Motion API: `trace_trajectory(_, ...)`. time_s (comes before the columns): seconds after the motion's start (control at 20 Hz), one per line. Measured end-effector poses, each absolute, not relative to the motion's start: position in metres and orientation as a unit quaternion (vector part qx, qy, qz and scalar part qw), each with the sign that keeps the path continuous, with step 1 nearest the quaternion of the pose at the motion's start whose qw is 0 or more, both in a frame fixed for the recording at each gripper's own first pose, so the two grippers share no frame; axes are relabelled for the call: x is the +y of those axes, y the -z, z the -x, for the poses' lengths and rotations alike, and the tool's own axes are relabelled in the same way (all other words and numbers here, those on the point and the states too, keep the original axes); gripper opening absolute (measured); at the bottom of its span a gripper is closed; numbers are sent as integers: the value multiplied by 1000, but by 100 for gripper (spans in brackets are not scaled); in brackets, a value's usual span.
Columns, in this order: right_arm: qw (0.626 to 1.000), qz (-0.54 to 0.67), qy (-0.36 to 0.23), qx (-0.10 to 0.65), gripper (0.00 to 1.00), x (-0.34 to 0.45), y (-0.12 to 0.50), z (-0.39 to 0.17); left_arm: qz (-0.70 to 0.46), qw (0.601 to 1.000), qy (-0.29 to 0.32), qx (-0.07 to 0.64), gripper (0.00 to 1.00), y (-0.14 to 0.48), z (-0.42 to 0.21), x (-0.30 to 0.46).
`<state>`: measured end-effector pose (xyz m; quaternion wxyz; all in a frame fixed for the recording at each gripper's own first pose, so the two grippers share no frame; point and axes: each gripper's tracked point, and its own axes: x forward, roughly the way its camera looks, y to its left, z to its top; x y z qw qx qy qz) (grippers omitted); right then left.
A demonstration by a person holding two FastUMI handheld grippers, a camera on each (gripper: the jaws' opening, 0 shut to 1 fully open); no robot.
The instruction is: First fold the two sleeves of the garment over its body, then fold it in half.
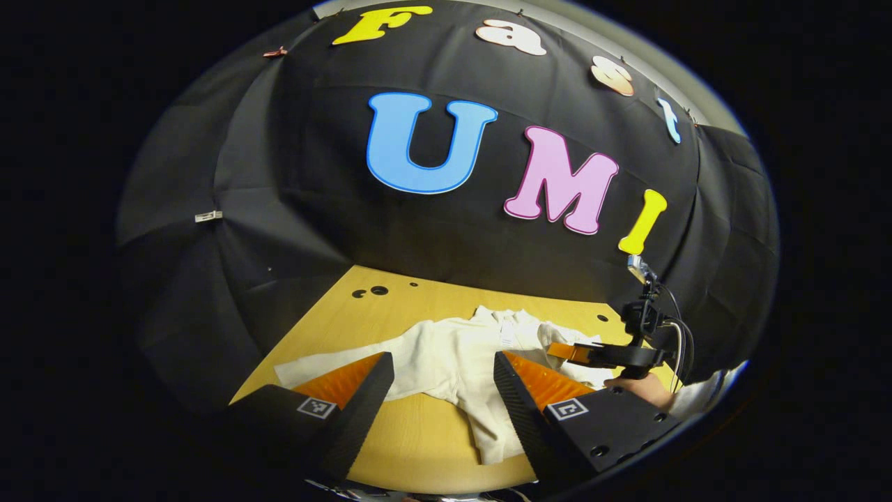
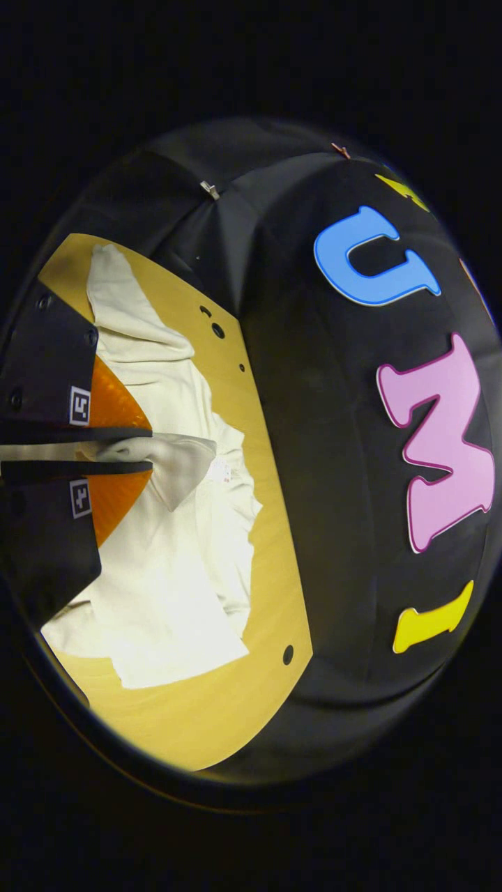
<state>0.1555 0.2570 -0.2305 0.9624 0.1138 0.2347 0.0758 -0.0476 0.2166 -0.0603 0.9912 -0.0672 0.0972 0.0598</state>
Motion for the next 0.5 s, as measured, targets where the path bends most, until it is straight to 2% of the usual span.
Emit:
trace_trajectory(0.35, 946, -90, -78, 300, 13, 281, 293, -156, 64, 989, -76, 111, 94, 68, 56, 236)
trace_trajectory(0.5, 940, -94, -81, 319, 17, 285, 306, -154, 68, 988, -82, 108, 94, 67, 54, 243)
